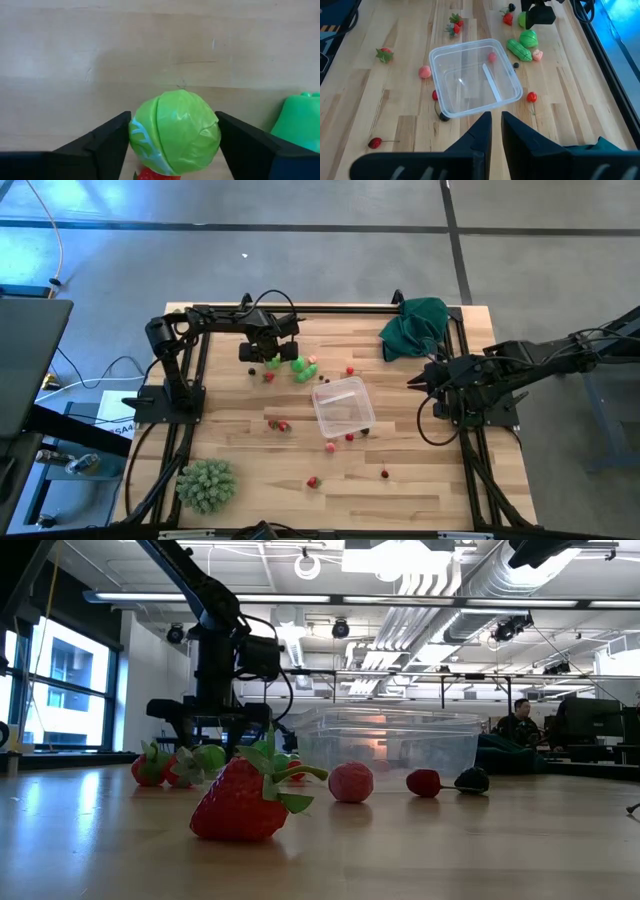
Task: Pick and placing Produce into tupperware
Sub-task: Put the green cabbage into the transparent container
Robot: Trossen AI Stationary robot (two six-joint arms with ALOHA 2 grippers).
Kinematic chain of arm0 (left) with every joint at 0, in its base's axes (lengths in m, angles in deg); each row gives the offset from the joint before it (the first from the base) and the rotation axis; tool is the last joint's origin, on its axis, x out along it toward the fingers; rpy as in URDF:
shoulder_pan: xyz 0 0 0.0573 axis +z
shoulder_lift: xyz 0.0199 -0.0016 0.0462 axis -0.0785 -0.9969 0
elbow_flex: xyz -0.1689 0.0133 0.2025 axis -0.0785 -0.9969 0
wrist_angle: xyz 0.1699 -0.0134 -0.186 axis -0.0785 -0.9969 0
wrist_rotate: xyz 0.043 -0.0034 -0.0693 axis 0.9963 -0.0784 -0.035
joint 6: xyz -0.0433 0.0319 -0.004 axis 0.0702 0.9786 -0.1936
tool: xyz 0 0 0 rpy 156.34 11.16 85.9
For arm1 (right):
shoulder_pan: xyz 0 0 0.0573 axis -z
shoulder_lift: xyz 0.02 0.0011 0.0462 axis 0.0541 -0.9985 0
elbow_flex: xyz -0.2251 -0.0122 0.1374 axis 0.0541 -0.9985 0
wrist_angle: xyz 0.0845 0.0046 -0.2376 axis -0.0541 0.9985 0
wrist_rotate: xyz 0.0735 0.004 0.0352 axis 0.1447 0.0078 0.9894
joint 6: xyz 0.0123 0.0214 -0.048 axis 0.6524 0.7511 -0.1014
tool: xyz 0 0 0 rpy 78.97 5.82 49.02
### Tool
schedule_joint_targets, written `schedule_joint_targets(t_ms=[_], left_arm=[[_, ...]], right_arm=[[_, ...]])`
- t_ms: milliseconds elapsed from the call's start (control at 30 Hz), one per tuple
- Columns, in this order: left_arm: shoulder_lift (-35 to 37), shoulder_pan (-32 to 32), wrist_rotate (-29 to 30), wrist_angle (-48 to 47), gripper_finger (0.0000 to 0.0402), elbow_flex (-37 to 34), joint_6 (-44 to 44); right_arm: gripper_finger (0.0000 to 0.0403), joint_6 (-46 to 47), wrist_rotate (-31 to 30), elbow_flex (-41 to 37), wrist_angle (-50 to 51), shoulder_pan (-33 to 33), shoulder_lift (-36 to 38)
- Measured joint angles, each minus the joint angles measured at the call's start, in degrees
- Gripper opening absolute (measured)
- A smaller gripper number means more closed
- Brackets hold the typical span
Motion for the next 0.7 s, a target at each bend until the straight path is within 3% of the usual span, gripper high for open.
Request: schedule_joint_targets(t_ms=[167, 467, 700], left_arm=[[0.04, 0.00, 0.17, -0.59, 0.0246, 0.01, 0.32], [0.04, 0.00, 0.61, -0.57, 0.0265, 0.00, 0.41], [0.08, -0.02, 0.52, -0.53, 0.0242, 0.02, 3.08]], right_arm=[[0.0032, 0.00, 0.02, 0.00, 0.00, 0.01, 0.02], [0.0032, 0.00, 0.02, 0.00, 0.00, 0.00, 0.00], [0.0032, 0.00, 0.00, 0.00, 0.00, -0.01, 0.01]])
